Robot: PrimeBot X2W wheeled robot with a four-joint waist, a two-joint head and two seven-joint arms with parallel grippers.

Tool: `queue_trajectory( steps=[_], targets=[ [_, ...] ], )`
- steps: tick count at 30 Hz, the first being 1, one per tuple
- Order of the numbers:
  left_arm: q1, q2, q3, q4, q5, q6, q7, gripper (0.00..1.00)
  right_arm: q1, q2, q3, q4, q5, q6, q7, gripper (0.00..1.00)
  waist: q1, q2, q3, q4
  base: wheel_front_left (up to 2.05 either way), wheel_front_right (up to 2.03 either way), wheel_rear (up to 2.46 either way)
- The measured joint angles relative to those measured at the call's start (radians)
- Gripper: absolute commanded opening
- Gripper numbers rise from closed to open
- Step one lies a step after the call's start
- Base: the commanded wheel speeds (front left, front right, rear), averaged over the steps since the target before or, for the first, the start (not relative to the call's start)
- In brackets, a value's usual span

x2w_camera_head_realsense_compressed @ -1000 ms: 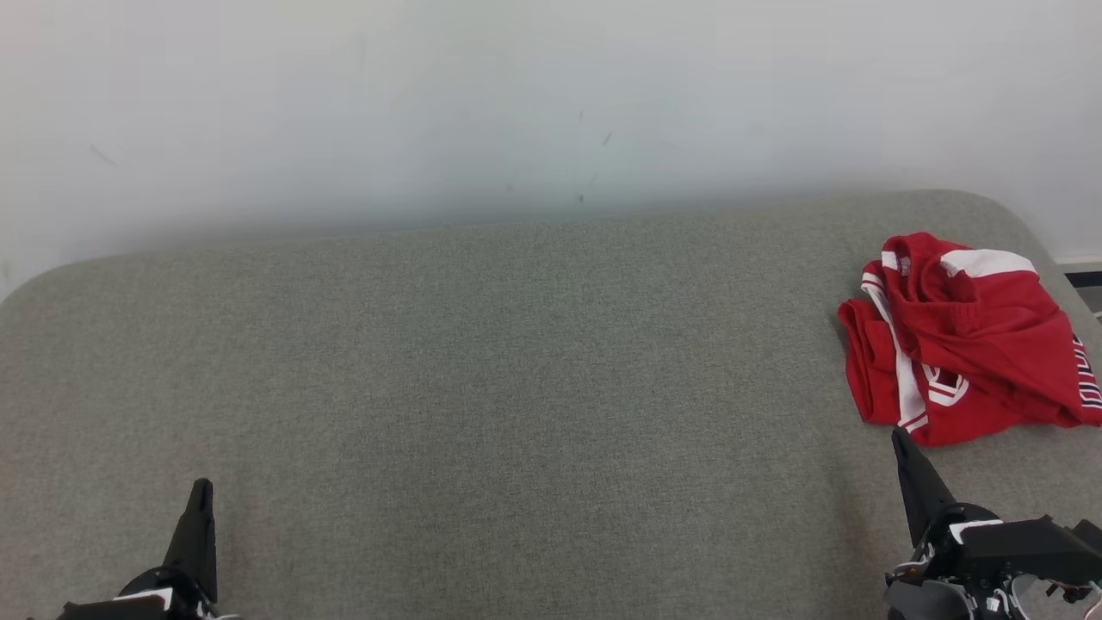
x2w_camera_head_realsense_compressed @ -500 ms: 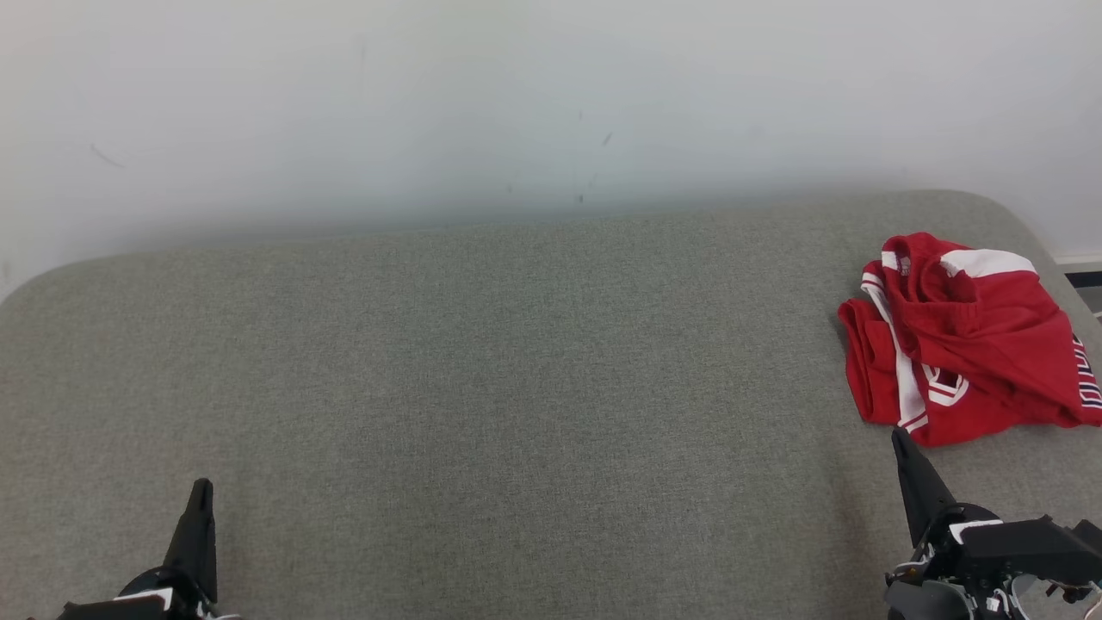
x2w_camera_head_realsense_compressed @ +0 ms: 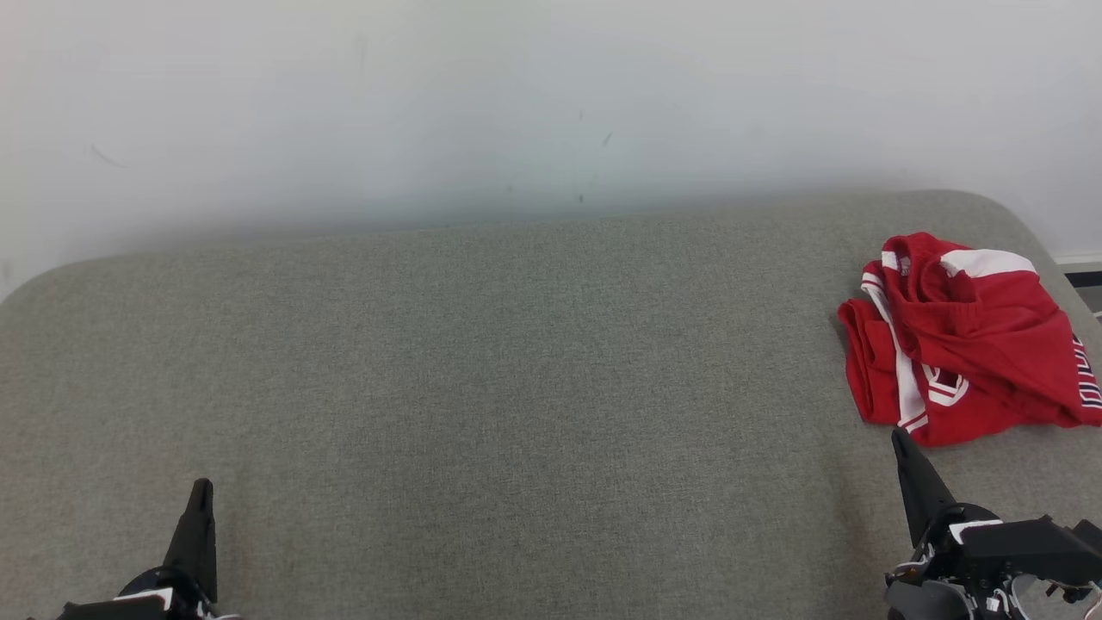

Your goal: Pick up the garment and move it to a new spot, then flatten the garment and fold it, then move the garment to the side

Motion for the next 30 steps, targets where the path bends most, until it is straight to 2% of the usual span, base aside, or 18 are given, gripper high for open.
queue_trajectory(
  steps=[30],
  targets=[
    [0.000,0.000,0.000,0.000,0.000,0.000,0.000,0.00,0.000,0.000,0.000,0.000,0.000,0.000,0.000,0.00,0.0000,0.0001,0.000,0.000,0.00,0.00,0.00]
  ],
)
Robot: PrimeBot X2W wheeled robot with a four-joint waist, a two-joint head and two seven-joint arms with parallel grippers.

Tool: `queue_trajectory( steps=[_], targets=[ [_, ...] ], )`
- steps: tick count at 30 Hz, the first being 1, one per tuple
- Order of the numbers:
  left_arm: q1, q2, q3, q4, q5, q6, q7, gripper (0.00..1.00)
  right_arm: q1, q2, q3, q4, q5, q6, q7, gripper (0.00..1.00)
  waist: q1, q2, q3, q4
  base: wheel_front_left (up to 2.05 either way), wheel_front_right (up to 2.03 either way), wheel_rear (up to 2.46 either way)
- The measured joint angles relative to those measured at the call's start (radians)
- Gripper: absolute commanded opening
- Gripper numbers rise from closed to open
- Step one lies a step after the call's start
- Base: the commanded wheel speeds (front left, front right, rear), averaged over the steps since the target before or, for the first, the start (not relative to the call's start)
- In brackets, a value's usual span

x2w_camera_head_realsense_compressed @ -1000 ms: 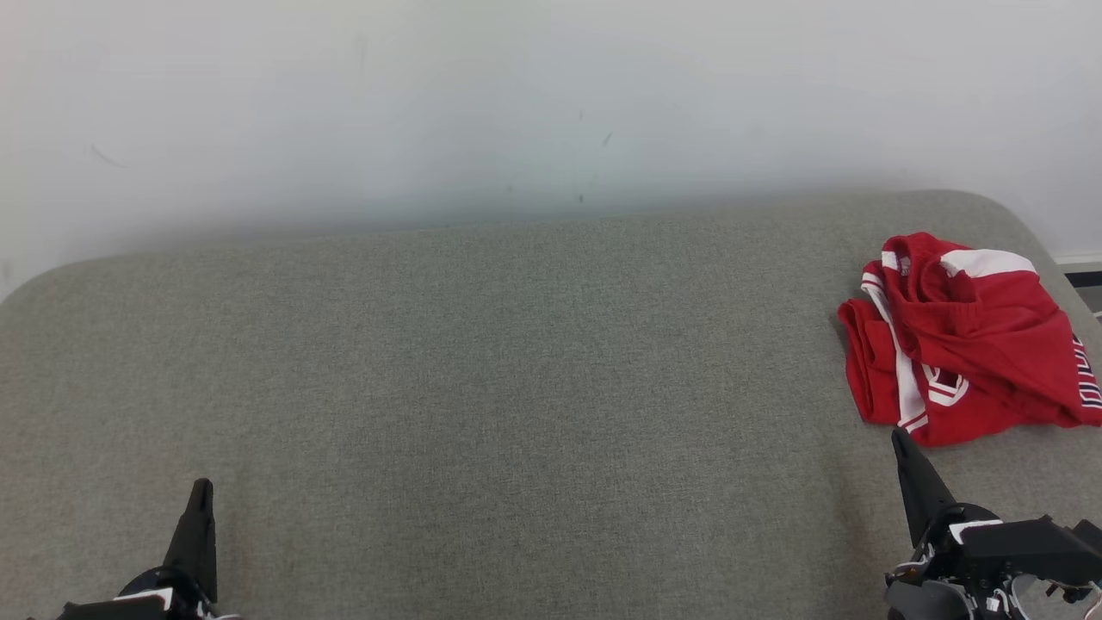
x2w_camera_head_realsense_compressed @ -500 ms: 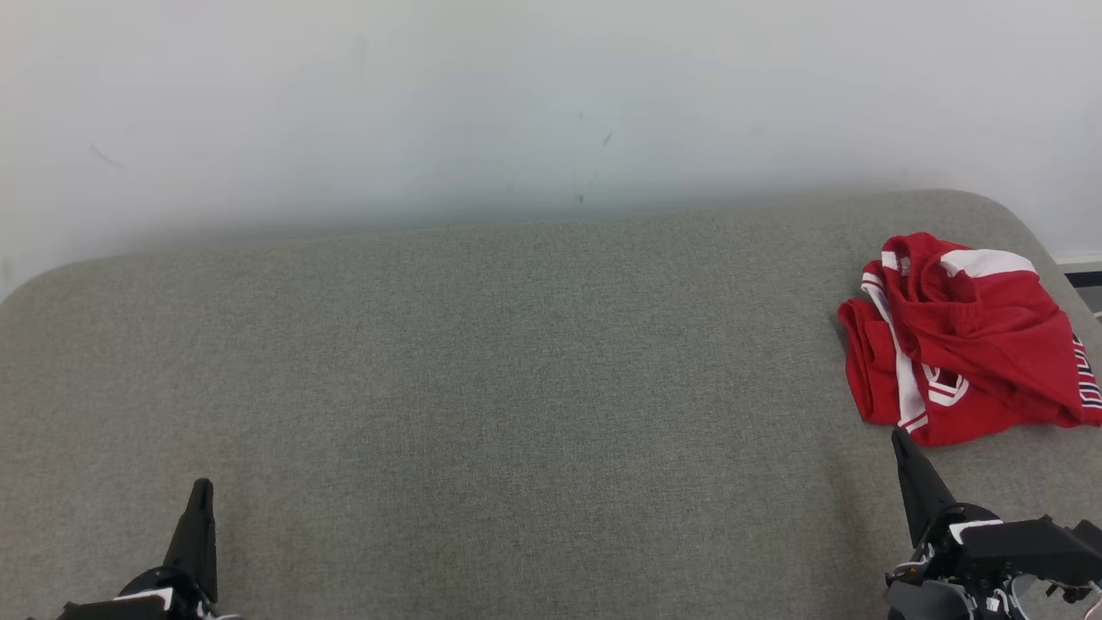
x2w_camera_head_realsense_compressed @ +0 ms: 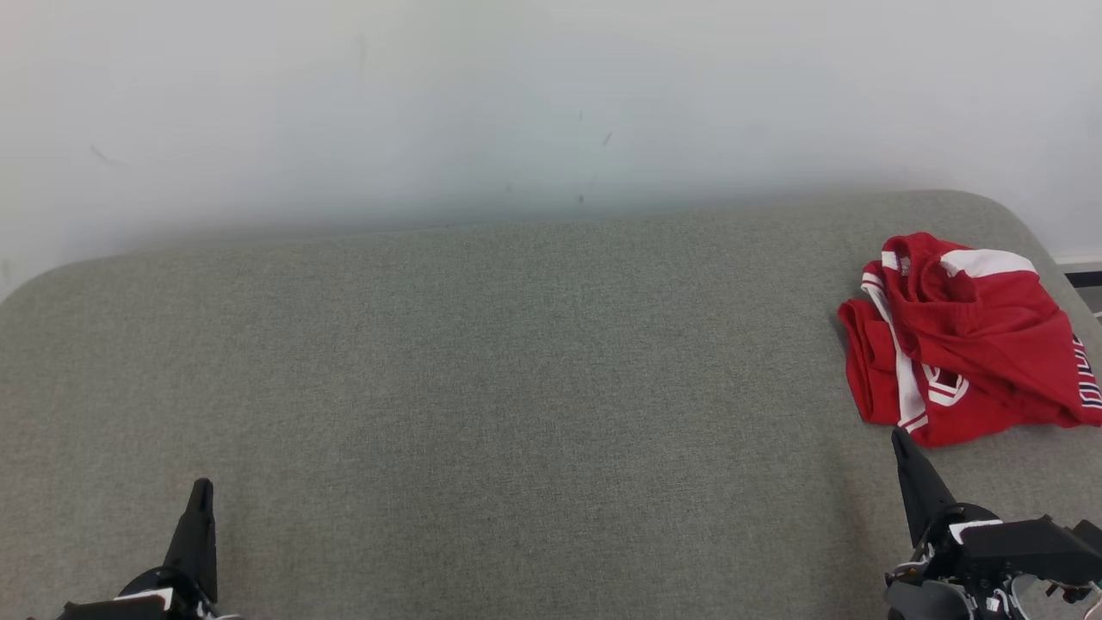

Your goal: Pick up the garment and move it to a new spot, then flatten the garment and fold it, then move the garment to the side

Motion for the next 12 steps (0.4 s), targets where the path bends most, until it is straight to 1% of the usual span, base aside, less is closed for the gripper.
queue_trajectory(
  steps=[12],
  targets=[
    [0.000,0.000,0.000,0.000,0.000,0.000,0.000,0.00,0.000,0.000,0.000,0.000,0.000,0.000,0.000,0.00,0.0000,0.0000,0.000,0.000,0.00,0.00,0.00]
  ],
)
